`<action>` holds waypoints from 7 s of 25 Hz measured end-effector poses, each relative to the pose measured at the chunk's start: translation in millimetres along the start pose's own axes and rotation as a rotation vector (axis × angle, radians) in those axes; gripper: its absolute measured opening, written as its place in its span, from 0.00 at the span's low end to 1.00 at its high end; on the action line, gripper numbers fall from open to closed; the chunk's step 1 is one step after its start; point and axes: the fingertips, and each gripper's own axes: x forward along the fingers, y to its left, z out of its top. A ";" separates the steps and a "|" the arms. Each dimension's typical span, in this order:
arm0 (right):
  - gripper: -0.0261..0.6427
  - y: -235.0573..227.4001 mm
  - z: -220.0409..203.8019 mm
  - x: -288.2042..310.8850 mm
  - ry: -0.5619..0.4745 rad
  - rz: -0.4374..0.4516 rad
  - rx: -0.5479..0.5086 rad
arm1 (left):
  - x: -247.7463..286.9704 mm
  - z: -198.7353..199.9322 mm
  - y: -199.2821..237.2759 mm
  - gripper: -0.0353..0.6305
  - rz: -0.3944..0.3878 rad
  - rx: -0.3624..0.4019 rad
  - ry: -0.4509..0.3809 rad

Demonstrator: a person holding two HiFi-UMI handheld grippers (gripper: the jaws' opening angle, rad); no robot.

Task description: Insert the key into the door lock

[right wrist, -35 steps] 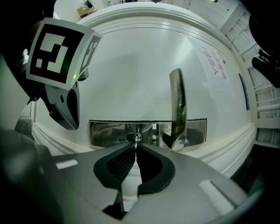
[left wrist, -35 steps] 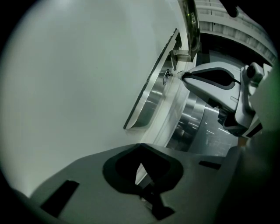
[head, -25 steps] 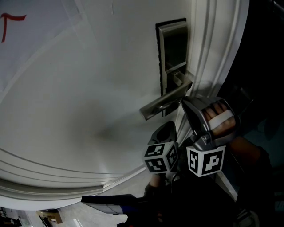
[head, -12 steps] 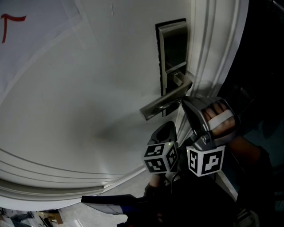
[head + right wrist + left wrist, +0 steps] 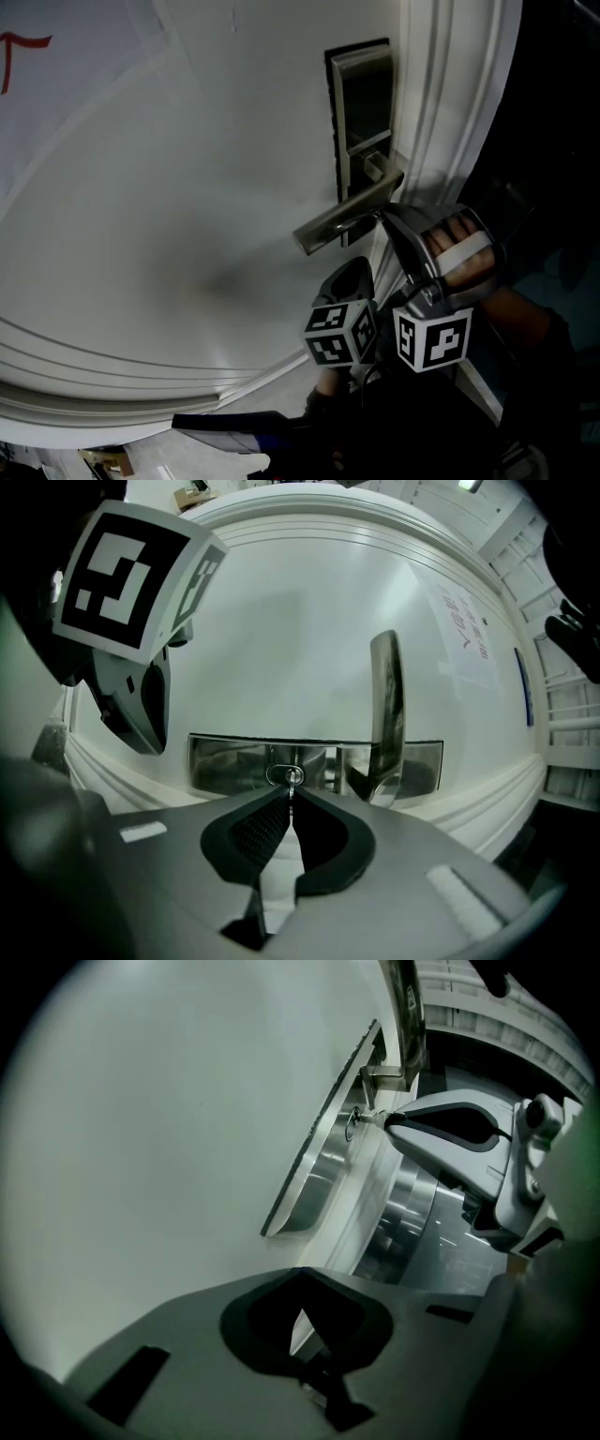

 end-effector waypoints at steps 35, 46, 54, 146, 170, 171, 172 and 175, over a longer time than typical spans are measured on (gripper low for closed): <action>0.06 -1.3 0.4 2.2 -0.005 0.004 0.008 | -2.6 4.9 -1.1 0.05 0.007 -0.007 -0.013; 0.06 -1.1 1.7 2.1 -0.002 0.007 0.005 | -5.3 11.8 -1.7 0.05 0.003 0.005 -0.029; 0.06 -1.3 1.4 2.3 -0.002 0.008 0.006 | -5.9 14.1 -0.4 0.05 0.019 0.036 -0.025; 0.06 0.4 1.6 4.6 -0.018 -0.016 -0.010 | 1.7 8.8 -4.5 0.05 -0.017 0.005 -0.016; 0.06 -0.5 2.3 5.0 -0.023 -0.017 -0.001 | 2.2 10.8 -1.2 0.05 -0.011 0.005 -0.020; 0.06 -0.7 2.6 5.2 -0.022 -0.016 -0.002 | 1.7 11.1 -1.2 0.05 -0.011 0.004 -0.020; 0.06 -0.7 2.9 5.2 -0.021 -0.014 -0.002 | 1.2 10.9 -1.2 0.05 -0.011 0.003 -0.020; 0.06 -0.8 3.3 5.1 -0.019 -0.010 -0.003 | 0.3 10.4 -0.7 0.05 -0.011 -0.001 -0.018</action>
